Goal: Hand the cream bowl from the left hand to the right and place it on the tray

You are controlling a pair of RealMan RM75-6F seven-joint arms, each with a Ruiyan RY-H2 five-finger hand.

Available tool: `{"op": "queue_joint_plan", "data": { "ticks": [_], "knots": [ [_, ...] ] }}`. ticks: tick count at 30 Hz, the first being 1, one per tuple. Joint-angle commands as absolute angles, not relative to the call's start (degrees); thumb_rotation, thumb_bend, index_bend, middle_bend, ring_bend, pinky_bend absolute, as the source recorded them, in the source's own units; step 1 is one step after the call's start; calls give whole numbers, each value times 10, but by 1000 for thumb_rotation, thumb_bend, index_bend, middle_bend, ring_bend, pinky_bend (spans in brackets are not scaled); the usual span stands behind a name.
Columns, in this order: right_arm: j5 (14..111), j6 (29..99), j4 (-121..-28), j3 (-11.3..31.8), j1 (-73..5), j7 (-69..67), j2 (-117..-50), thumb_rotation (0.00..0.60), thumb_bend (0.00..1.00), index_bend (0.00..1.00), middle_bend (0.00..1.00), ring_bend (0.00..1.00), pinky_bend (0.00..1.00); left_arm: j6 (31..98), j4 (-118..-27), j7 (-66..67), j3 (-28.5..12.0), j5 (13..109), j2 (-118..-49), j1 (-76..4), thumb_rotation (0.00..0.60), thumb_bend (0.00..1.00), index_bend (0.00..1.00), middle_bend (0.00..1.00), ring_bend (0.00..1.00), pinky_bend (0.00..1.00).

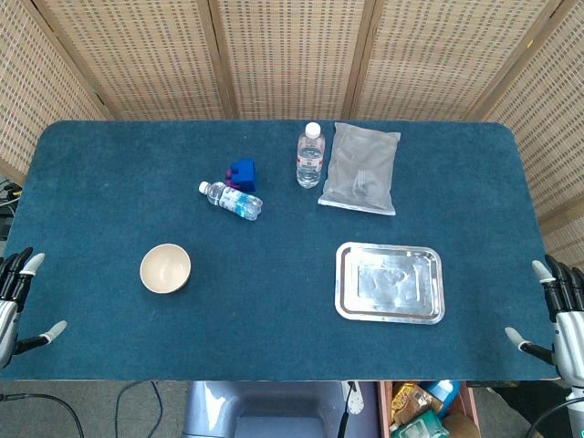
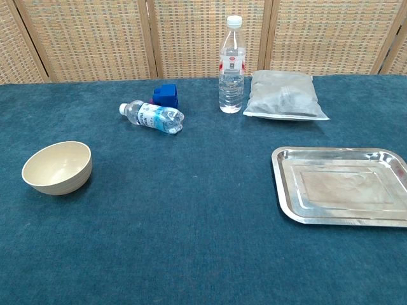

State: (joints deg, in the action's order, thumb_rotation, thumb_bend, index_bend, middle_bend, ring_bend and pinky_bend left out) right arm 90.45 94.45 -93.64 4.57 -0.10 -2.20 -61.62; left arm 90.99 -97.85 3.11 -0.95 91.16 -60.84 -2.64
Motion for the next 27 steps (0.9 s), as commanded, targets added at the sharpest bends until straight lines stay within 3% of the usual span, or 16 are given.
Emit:
{"op": "queue_joint_plan", "data": {
  "ticks": [1, 8, 14, 16, 27],
  "knots": [
    [904, 945, -937, 46, -1, -20, -616, 600, 0, 0, 0, 0, 0, 909, -978, 34, -9, 913, -609, -26, 600, 0, 0, 0, 0, 0],
    [902, 940, -938, 45, -1, -16, -617, 600, 0, 0, 0, 0, 0, 893, -978, 32, -7, 910, -610, -32, 600, 0, 0, 0, 0, 0],
    [899, 928, -938, 44, -6, -3, -623, 600, 0, 0, 0, 0, 0, 793, -932, 33, -17, 896, -648, -92, 600, 0, 1, 0, 0, 0],
    [891, 919, -937, 47, -10, 0, -625, 600, 0, 0, 0, 0, 0, 743, -876, 10, -22, 914, -699, -137, 600, 0, 37, 0, 0, 0],
    [869, 898, -931, 54, -18, 0, -627, 600, 0, 0, 0, 0, 0, 655, -757, 22, -29, 918, -807, -219, 600, 9, 286, 0, 0, 0]
  ]
}}
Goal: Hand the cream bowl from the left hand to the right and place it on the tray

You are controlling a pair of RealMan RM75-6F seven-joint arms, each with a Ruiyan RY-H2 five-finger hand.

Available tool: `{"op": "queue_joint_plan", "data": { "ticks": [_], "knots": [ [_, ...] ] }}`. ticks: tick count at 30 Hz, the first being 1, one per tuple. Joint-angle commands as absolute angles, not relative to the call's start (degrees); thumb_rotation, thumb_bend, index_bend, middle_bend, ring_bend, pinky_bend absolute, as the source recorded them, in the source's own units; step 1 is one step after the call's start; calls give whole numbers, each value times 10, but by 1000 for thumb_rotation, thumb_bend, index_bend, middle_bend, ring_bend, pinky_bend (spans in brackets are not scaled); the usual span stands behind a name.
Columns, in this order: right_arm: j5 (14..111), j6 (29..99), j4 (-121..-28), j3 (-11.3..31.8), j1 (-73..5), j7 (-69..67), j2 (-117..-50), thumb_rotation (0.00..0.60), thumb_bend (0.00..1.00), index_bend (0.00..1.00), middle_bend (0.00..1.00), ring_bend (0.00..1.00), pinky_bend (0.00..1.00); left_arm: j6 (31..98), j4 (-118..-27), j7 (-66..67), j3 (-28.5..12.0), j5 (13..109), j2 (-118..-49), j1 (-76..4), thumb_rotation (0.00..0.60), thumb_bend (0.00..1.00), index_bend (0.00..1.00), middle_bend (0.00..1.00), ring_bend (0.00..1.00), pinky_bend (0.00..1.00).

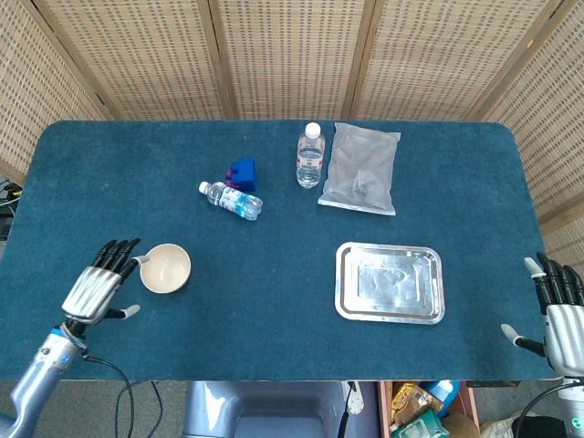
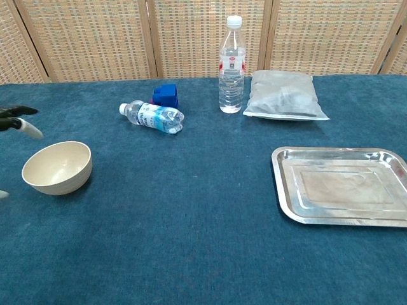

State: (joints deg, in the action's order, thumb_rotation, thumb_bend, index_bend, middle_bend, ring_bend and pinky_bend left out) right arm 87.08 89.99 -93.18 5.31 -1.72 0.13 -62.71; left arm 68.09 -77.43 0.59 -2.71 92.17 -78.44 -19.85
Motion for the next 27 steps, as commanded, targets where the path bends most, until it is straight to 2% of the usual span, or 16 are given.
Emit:
{"op": "queue_joint_plan", "data": {
  "ticks": [1, 10, 15, 22, 27],
  "knots": [
    [868, 898, -931, 54, -18, -1, -627, 600, 0, 0, 0, 0, 0, 646, -755, 29, -28, 914, -812, -224, 600, 16, 313, 0, 0, 0],
    [862, 893, -928, 56, -19, -9, -625, 600, 0, 0, 0, 0, 0, 608, -743, 67, -34, 873, -841, -246, 600, 190, 477, 0, 0, 0],
    [860, 888, -927, 55, -21, -9, -625, 600, 0, 0, 0, 0, 0, 599, -737, 77, -38, 854, -848, -253, 600, 345, 556, 0, 0, 0],
    [858, 886, -927, 55, -22, -8, -626, 600, 0, 0, 0, 0, 0, 591, -735, 85, -37, 836, -849, -258, 600, 396, 650, 0, 0, 0],
    [858, 886, -927, 55, -22, -6, -627, 600, 0, 0, 0, 0, 0, 629, -759, 60, -35, 863, -833, -258, 600, 407, 677, 0, 0, 0]
  ]
}}
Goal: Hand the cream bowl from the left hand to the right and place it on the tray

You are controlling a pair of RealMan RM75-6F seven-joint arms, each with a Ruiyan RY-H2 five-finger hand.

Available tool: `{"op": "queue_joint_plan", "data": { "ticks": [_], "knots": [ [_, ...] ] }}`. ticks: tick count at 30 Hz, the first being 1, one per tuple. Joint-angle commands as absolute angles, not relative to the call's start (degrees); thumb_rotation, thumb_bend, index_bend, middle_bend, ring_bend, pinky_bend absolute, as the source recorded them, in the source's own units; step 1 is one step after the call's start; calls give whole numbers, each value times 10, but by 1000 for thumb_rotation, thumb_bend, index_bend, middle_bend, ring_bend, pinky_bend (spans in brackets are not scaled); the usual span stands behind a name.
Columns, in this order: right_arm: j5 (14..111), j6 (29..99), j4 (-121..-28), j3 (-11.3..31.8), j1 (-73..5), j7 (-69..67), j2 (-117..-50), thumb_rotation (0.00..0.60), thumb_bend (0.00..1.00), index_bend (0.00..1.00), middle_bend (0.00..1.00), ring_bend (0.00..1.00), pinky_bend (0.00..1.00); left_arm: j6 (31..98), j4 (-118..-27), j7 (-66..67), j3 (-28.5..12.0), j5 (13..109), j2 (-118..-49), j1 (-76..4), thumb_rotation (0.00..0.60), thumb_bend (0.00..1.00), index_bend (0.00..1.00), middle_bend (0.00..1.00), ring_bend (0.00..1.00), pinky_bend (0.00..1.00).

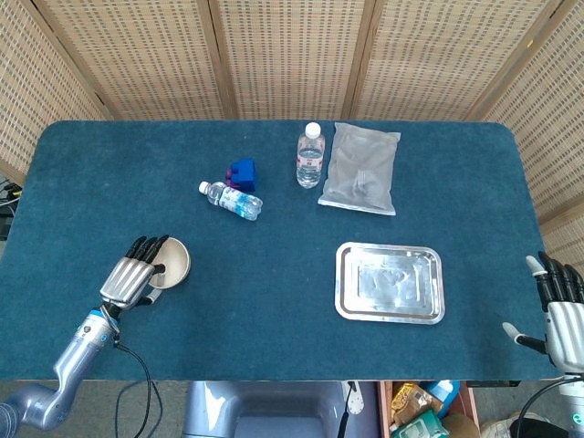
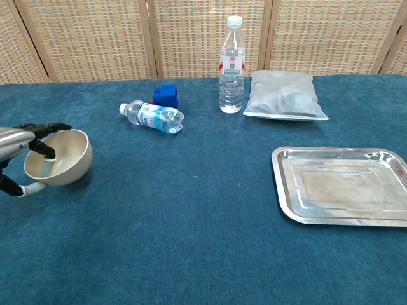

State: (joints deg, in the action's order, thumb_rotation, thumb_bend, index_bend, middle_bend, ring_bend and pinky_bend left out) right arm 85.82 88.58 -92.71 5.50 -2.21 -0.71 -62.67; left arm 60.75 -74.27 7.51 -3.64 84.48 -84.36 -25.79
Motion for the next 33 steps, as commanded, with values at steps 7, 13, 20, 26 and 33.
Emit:
{"op": "queue_joint_plan", "data": {
  "ticks": [7, 13, 20, 26, 33],
  "knots": [
    [856, 883, -928, 55, -23, -1, -628, 600, 0, 0, 0, 0, 0, 611, -858, 73, -45, 893, -798, -301, 600, 410, 677, 0, 0, 0],
    [851, 881, -930, 56, -25, 16, -633, 600, 0, 0, 0, 0, 0, 518, -940, 159, -68, 893, -811, -383, 600, 416, 677, 0, 0, 0],
    [836, 874, -931, 62, -28, 25, -636, 600, 0, 0, 0, 0, 0, 428, -903, 275, -95, 790, -902, -455, 600, 418, 677, 0, 0, 0],
    [828, 867, -923, 65, -31, 21, -638, 600, 0, 0, 0, 0, 0, 421, -871, 318, -102, 744, -947, -485, 600, 419, 677, 0, 0, 0],
    [820, 862, -916, 68, -33, 12, -637, 600, 0, 0, 0, 0, 0, 400, -867, 375, -92, 666, -953, -513, 600, 16, 187, 0, 0, 0]
  ]
}}
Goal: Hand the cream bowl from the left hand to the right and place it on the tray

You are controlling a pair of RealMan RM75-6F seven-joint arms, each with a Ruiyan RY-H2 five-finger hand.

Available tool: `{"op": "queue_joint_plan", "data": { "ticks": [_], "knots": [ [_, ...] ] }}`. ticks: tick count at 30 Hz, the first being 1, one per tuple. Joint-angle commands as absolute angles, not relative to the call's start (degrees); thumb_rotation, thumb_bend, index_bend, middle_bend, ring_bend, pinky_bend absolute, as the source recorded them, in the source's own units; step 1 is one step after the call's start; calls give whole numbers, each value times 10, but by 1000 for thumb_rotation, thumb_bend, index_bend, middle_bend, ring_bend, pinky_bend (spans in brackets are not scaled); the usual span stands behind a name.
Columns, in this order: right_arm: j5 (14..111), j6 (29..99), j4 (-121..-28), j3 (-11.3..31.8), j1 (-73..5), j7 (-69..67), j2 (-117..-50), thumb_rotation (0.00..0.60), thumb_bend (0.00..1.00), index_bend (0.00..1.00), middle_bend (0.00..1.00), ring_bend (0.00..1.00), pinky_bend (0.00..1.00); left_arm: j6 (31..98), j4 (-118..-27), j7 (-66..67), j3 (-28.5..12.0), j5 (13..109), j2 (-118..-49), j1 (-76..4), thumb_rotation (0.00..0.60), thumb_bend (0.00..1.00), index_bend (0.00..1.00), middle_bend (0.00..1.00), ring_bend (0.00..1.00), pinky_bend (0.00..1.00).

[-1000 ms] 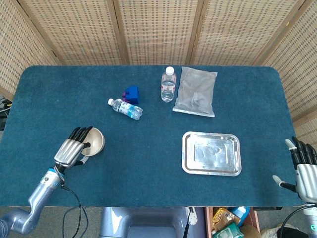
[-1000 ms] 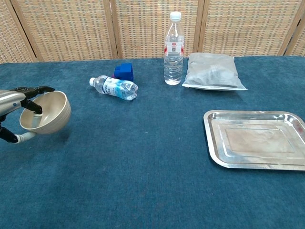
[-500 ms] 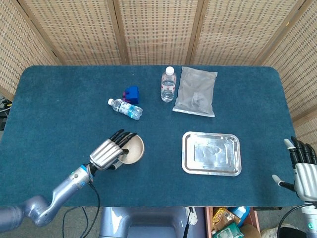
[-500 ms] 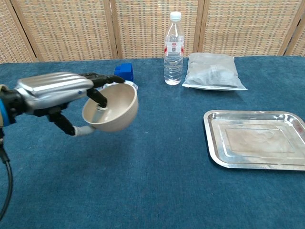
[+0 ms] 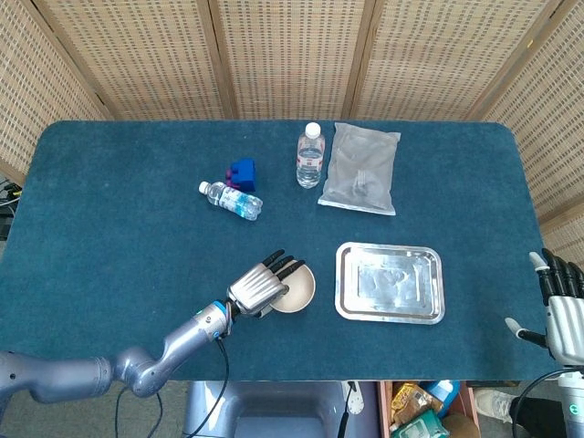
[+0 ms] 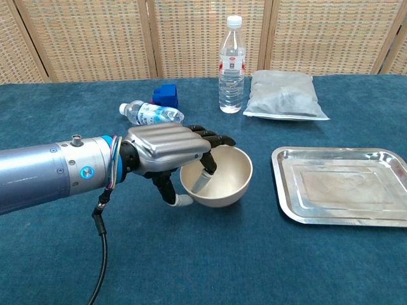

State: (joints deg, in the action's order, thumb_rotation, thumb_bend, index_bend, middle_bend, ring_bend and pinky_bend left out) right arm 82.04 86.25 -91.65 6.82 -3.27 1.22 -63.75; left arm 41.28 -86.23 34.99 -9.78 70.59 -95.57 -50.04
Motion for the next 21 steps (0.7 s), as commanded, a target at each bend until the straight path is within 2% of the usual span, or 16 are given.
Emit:
{"op": "queue_joint_plan", "data": {
  "ticks": [1, 2, 4, 11, 13, 15, 21],
  "knots": [
    [821, 863, -916, 68, -33, 12, -637, 600, 0, 0, 0, 0, 0, 400, -873, 384, -89, 652, -949, -515, 600, 1, 123, 0, 0, 0],
    [821, 863, -917, 68, -33, 12, -637, 600, 0, 0, 0, 0, 0, 404, -879, 392, -88, 641, -946, -517, 600, 0, 53, 0, 0, 0],
    [822, 863, -917, 67, -32, 11, -637, 600, 0, 0, 0, 0, 0, 415, -893, 399, -87, 630, -939, -517, 600, 0, 4, 0, 0, 0],
    [830, 866, -918, 62, -31, 13, -638, 600, 0, 0, 0, 0, 0, 491, -963, 373, -92, 654, -869, -486, 600, 0, 0, 0, 0, 0],
    [852, 860, -916, 52, -37, 21, -643, 600, 0, 0, 0, 0, 0, 584, -1000, 341, -97, 676, -785, -426, 600, 0, 0, 0, 0, 0],
    [871, 857, -908, 47, -45, 28, -651, 600, 0, 0, 0, 0, 0, 625, -1024, 292, -87, 700, -724, -385, 600, 0, 0, 0, 0, 0],
    [969, 831, -874, 27, -95, 31, -664, 600, 0, 0, 0, 0, 0, 712, -1010, 181, -70, 717, -651, -297, 600, 0, 0, 0, 0, 0]
  ]
}}
